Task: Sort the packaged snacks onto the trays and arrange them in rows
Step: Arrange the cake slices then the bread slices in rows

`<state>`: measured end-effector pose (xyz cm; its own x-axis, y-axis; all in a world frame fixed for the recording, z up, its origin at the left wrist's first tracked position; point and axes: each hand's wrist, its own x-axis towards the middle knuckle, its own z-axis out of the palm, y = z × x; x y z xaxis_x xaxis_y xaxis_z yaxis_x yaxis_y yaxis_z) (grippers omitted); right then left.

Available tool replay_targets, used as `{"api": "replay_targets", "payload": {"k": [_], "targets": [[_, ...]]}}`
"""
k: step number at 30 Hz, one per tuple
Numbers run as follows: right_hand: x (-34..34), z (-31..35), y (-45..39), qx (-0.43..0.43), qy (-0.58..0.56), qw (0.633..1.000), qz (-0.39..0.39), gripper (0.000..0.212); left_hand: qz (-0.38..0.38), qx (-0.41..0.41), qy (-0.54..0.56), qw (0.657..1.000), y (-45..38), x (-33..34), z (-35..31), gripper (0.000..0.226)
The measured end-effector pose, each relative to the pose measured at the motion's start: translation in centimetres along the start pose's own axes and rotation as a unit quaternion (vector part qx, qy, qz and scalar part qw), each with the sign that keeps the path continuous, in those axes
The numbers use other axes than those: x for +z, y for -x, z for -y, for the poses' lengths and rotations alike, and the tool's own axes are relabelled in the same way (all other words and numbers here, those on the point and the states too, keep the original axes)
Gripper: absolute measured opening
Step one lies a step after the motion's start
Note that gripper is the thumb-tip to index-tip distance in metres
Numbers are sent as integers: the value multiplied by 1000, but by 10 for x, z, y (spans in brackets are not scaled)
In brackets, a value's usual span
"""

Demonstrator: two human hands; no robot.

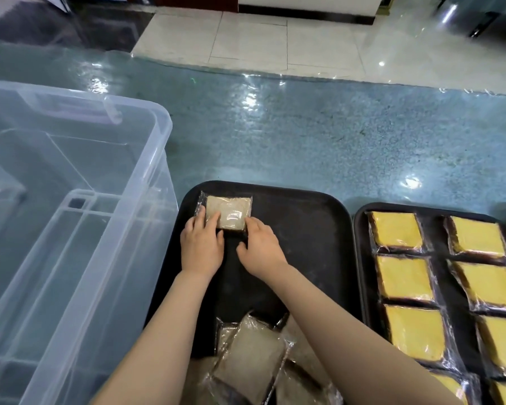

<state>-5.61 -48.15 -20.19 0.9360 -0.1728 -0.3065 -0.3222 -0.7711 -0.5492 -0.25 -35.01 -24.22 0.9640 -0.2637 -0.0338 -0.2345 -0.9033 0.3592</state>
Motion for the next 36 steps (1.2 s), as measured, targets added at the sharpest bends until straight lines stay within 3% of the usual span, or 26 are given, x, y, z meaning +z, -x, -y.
{"api": "replay_targets", "payload": {"k": [6,11,21,25,30,36], "targets": [[-13,-6,9,-2,-31,1000,2,66,18,-9,-9,1000,5,-4,0,62],[-22,-25,56,10,-32,999,9,68,21,19,32,999,42,-17,-5,57],[-17,-75,188,61,42,997,-34,53,177,104,198,959,138,-35,-21,32],[-12,-90,218,95,39,993,-57,72,226,158,157,948,154,-37,-24,39],[-9,-92,230,92,72,993,-8,102,226,192,95,950,162,-43,-26,32],[-13,-93,227,95,51,993,-45,89,288,211,71,931,165,-49,-27,10]]}}
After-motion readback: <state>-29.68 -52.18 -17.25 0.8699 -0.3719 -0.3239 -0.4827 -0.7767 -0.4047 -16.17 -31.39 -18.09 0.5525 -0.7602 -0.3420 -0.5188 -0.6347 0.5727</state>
